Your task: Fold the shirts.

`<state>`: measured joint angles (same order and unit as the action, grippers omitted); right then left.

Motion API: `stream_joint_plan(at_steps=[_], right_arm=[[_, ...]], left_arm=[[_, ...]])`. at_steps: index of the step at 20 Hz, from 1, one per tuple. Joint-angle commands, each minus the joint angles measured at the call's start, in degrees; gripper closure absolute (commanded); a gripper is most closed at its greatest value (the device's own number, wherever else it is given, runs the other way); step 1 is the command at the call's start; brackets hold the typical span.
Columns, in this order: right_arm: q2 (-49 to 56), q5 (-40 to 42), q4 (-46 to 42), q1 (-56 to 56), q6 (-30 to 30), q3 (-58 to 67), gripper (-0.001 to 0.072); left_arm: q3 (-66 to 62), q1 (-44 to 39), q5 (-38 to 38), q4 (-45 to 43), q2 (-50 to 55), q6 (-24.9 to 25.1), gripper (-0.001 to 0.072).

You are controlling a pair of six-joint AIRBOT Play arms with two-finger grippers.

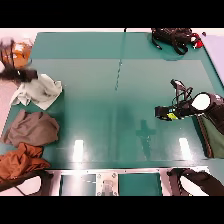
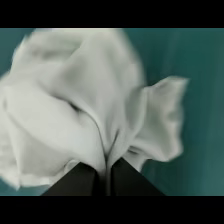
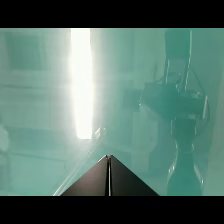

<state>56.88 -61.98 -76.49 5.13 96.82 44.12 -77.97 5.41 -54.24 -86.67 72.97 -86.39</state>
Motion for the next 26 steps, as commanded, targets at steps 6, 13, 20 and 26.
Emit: stream_joint_plan(at_steps=[6,13,20,26], right_arm=[[-0.07,-2.4,-0.02,0.0,0.0,3.3,0.0701],[-0.07,-5.9,-0.02,0.0,0.02,6.19,0.0401],[0.44,-7.04,1.22,-9.03,0.0,5.62,0.0281],[0.42,-3.02,12.17,-5.88,-0.02,-11.93,0.0281]], left_arm=[[-15.39,-27.71,-4.68,17.62,-4.11,2.36,0.0681],[-12.13,-37.46,-12.15,21.49,7.06,-0.57,0.0005],[-10.86,-23.1,-15.85,20.7,8.83,-0.57,-0.0002],[3.45,-15.52,-3.56,20.94,10.14,0.15,-0.0002]])
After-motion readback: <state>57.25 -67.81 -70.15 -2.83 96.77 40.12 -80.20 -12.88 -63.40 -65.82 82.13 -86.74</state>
